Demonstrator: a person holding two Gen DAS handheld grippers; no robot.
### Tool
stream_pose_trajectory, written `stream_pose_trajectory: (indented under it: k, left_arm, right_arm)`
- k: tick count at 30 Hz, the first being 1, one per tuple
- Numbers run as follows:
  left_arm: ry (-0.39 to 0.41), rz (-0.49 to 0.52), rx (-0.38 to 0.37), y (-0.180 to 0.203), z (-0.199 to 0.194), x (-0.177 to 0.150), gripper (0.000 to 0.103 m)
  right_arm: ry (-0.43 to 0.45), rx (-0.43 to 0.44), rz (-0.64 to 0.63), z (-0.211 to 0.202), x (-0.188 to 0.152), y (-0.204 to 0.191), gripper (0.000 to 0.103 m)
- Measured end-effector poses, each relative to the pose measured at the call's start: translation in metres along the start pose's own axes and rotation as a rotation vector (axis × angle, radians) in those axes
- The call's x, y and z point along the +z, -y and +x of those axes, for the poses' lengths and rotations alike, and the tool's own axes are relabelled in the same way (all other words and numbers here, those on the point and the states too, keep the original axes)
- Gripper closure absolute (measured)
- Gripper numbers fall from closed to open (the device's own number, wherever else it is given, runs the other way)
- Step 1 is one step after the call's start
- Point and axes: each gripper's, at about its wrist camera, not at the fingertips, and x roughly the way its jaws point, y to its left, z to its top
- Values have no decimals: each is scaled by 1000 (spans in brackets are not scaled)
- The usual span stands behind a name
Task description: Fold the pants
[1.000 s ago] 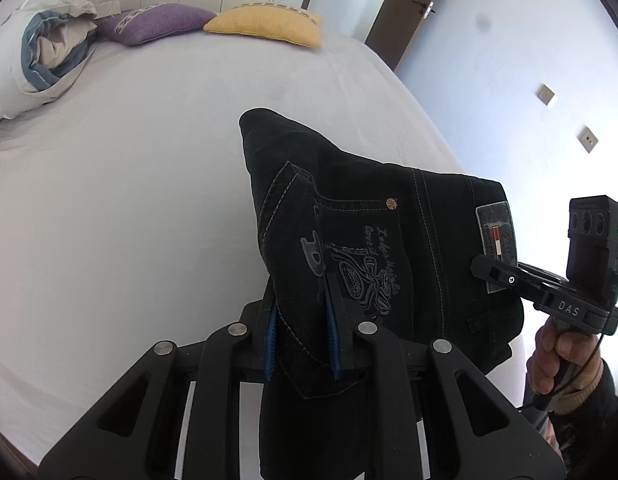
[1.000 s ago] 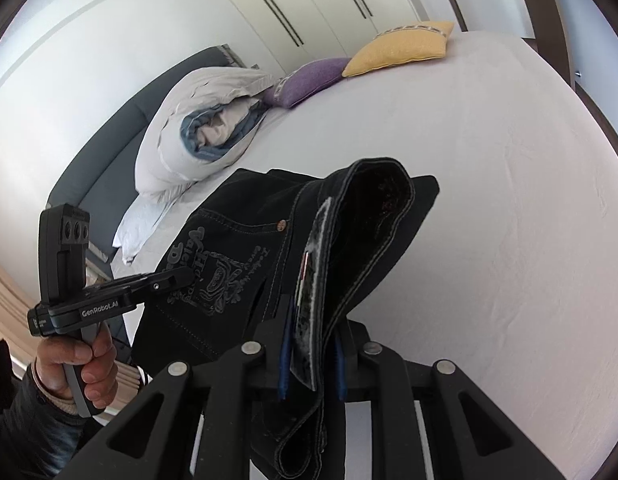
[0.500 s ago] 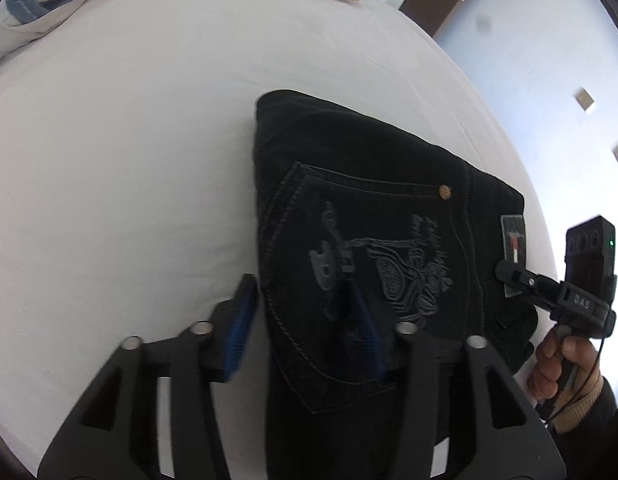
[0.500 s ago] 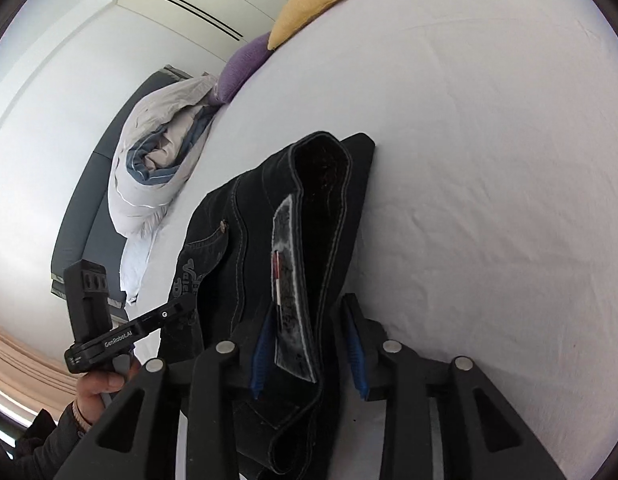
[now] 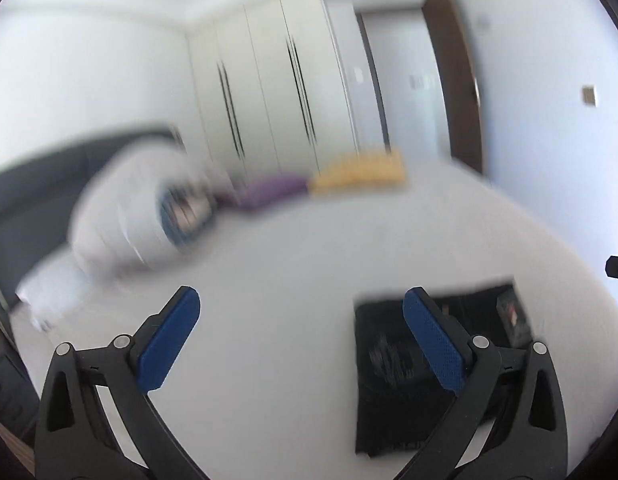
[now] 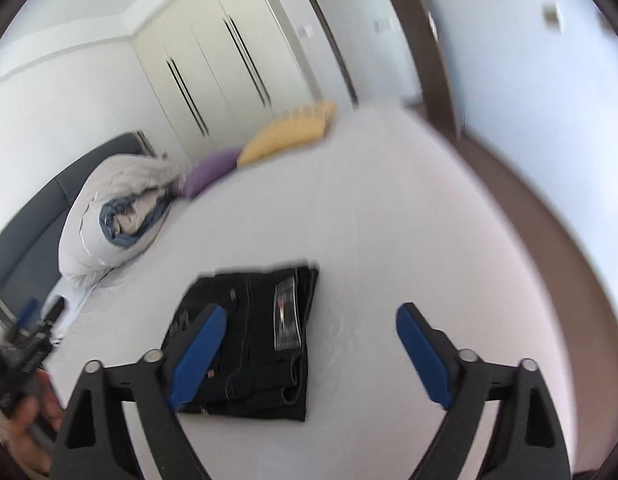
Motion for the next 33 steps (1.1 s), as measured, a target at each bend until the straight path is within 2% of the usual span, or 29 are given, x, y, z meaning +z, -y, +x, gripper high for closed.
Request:
stream_pose_trajectory:
  k: [1, 2, 6, 9, 10, 11, 12, 14, 15, 18, 20, 22, 25, 27, 31, 33]
  left_arm:
    - [67, 7, 10, 0, -25, 9, 0]
    - [97, 10, 15, -10, -44, 16, 0]
    - [119, -59, -50, -21, -113, 47, 0]
    - [171, -113, -100, -23, -155, 67, 0]
    - [185, -112, -116, -35, -169, 72, 0]
    - [197, -96, -127, -36, -183, 77, 0]
    - [211, -74, -123, -59, -198, 79, 0]
    - [205, -39, -96, -71, -212, 92, 0]
    - [195, -32, -85, -80, -214, 94, 0]
    - [175, -29, -133, -84, -222, 96, 0]
    - [118, -9, -86, -88, -220, 92, 0]
    - [30, -30, -71, -86, -210, 81, 0]
    - [-156, -103, -137, -76, -187, 61, 0]
    - [-271, -101, -144, -62, -169, 43, 0]
    - [-425, -90, -155, -42, -145, 6, 0]
    - [-469, -106, -159, -35, -124, -11, 0]
  right_arm:
    - [76, -35, -38, -19, 7, -11, 0]
    - [160, -57, -77, -43, 13, -22, 0]
    - [356, -68, -192, -112, 38, -59, 0]
    - [504, -68, -247, -165, 51, -78, 0]
    - [549, -72, -266, -183, 54, -84, 0]
    - [576, -74, -278, -194, 56, -89, 0]
    - [591, -76, -285, -201, 59, -95, 0]
    - [608, -96, -287, -216, 61, -100, 0]
    - [606, -105, -288, -220, 62, -101, 0]
    - [597, -103, -298, -226, 58, -104, 0]
    - [568, -110, -314, -221, 54, -107, 0]
    - [519, -113, -315, -210, 48, -108, 0]
    - [399, -126, -280, -183, 39, -104, 0]
    - [329, -133, -254, -165, 28, -100, 0]
    - [177, -153, -228, -126, 4, -94, 0]
    - [115, -155, -219, -113, -8, -92, 0]
